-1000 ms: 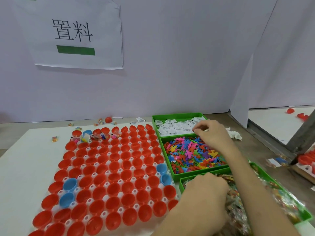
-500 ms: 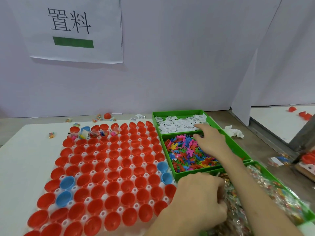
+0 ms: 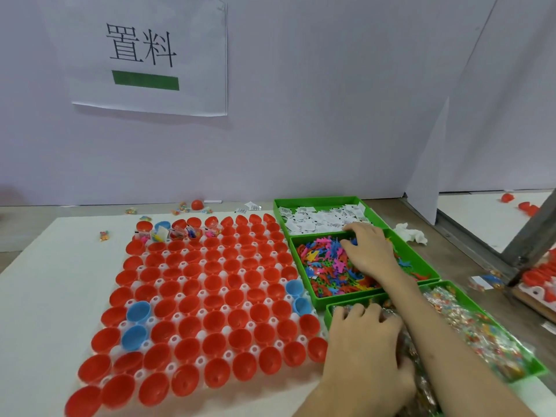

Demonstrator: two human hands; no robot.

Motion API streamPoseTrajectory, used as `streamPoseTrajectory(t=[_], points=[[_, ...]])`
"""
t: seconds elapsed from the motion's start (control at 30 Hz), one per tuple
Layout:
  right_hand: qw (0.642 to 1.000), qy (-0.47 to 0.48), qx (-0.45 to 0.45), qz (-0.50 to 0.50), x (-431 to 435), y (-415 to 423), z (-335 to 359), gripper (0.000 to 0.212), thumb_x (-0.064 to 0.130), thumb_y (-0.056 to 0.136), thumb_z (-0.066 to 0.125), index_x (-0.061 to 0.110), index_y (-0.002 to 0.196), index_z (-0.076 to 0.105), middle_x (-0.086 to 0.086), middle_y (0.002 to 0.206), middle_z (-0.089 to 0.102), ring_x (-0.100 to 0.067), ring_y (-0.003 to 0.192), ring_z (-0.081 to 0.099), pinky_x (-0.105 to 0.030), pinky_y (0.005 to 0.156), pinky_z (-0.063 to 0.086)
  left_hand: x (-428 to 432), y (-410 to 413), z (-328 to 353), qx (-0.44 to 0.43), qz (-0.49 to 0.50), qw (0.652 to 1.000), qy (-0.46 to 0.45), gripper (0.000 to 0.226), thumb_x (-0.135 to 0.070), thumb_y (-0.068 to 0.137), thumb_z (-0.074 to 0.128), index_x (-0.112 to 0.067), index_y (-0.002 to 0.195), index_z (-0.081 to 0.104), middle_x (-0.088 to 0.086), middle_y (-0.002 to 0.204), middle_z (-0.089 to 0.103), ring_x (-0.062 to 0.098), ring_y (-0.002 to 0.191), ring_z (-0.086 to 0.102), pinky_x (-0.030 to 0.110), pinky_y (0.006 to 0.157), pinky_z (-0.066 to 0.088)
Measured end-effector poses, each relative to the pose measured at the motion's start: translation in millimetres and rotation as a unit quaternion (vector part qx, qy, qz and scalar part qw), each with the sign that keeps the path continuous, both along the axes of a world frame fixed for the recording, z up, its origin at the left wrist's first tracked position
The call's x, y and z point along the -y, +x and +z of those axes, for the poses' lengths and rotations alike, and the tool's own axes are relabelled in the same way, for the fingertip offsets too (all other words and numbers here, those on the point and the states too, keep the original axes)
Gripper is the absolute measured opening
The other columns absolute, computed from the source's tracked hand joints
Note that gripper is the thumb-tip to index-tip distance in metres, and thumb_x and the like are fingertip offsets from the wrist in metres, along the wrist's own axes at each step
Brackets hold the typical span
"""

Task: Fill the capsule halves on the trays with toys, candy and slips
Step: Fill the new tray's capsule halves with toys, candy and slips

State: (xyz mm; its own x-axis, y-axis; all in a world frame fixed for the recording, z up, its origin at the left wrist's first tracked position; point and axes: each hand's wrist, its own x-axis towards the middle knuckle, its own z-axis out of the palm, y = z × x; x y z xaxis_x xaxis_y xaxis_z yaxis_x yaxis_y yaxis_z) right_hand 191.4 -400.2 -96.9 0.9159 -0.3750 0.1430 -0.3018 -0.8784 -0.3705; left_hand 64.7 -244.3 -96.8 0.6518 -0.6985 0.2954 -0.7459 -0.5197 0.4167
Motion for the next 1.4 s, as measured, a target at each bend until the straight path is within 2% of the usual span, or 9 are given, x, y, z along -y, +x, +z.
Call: streamPoseTrajectory(t=[0.33,0.57,0.67,0.83,1.03,1.1,1.2,1.27,1.4], points=[[1.0,0.006,-0.003,-0.005,4,2,-3,0.037,0.034,0.097,0.054,0.029,0.134,0.052,-0.001,0.146,0.048,-0.023,0.14,0.031,-0.05,0.112,0.025,0,-5,-3,0.051,-0.002,0.998,-0.024,0.023,-0.028,0.084,0.056,-0.015,0.103,0.058,0.006,0.106,0.06,0.029,0.101,0.054,0.046,0.094,0.038],[1.0,0.004,-0.009,-0.012,4,1,1,0.048,0.031,0.102,0.045,0.02,0.149,0.043,-0.001,0.157,0.037,-0.024,0.145,0.028,-0.054,0.116,0.021,-1,-7,0,0.06,-0.007,0.998,-0.025,0.022,-0.028,0.085,0.054,-0.016,0.103,0.058,0.005,0.105,0.06,0.028,0.099,0.054,0.046,0.093,0.037],[0.997,0.043,0.063,-0.018,3,-2,5,0.044,0.023,0.102,0.047,0.013,0.145,0.048,-0.004,0.153,0.042,-0.025,0.14,0.038,-0.054,0.117,0.026,-1,-8,1,0.078,-0.011,0.997,-0.015,0.022,-0.029,0.082,0.056,-0.016,0.1,0.058,0.005,0.103,0.06,0.028,0.095,0.056,0.045,0.088,0.04],[0.974,0.102,0.203,-0.018,6,-8,16,0.038,0.002,0.098,0.051,0.007,0.134,0.062,-0.009,0.139,0.058,-0.022,0.119,0.058,-0.027,0.1,0.039,-1,-11,-3,0.102,-0.002,0.995,0.012,0.022,-0.041,0.063,0.065,-0.027,0.079,0.059,-0.008,0.079,0.059,0.015,0.069,0.058,0.031,0.077,0.052],[0.954,0.128,0.272,-0.023,12,-11,17,0.029,0.004,0.09,0.066,0.013,0.118,0.072,-0.006,0.119,0.071,-0.009,0.093,0.063,-0.013,0.08,0.044,-2,-15,-8,0.166,0.057,0.98,-0.09,0.012,-0.036,0.07,0.055,-0.029,0.078,0.06,-0.009,0.079,0.054,0.015,0.079,0.052,0.042,0.107,0.035],[0.964,0.118,0.236,-0.011,13,-9,13,0.04,0.012,0.092,0.066,0.019,0.132,0.063,-0.003,0.135,0.063,-0.016,0.116,0.06,-0.027,0.097,0.045,-3,-16,-9,0.171,0.061,0.975,-0.13,0.01,-0.033,0.069,0.058,-0.028,0.078,0.058,-0.009,0.08,0.053,0.016,0.079,0.051,0.041,0.108,0.033],[0.998,0.02,0.058,-0.002,15,-4,4,0.057,0.026,0.098,0.057,0.03,0.152,0.038,0.003,0.158,0.038,-0.024,0.146,0.033,-0.054,0.117,0.024,-5,-16,-11,0.184,0.056,0.966,-0.175,0.013,-0.029,0.066,0.06,-0.027,0.079,0.058,-0.008,0.079,0.053,0.018,0.078,0.051,0.04,0.105,0.034],[0.999,-0.026,-0.025,0.014,17,-1,-4,0.055,0.034,0.102,0.049,0.035,0.154,0.032,0.004,0.162,0.029,-0.021,0.15,0.021,-0.054,0.118,0.018,-8,-16,-10,0.184,0.054,0.965,-0.181,0.015,-0.029,0.065,0.061,-0.028,0.079,0.058,-0.008,0.078,0.054,0.018,0.078,0.051,0.039,0.103,0.034],[0.999,-0.031,-0.023,0.012,21,3,-7,0.049,0.039,0.1,0.05,0.037,0.148,0.041,0.005,0.156,0.037,-0.02,0.145,0.025,-0.049,0.116,0.02,-12,-14,-10,0.169,0.051,0.972,-0.153,0.012,-0.032,0.063,0.059,-0.027,0.073,0.055,-0.011,0.075,0.055,0.014,0.077,0.053,0.037,0.104,0.032]])
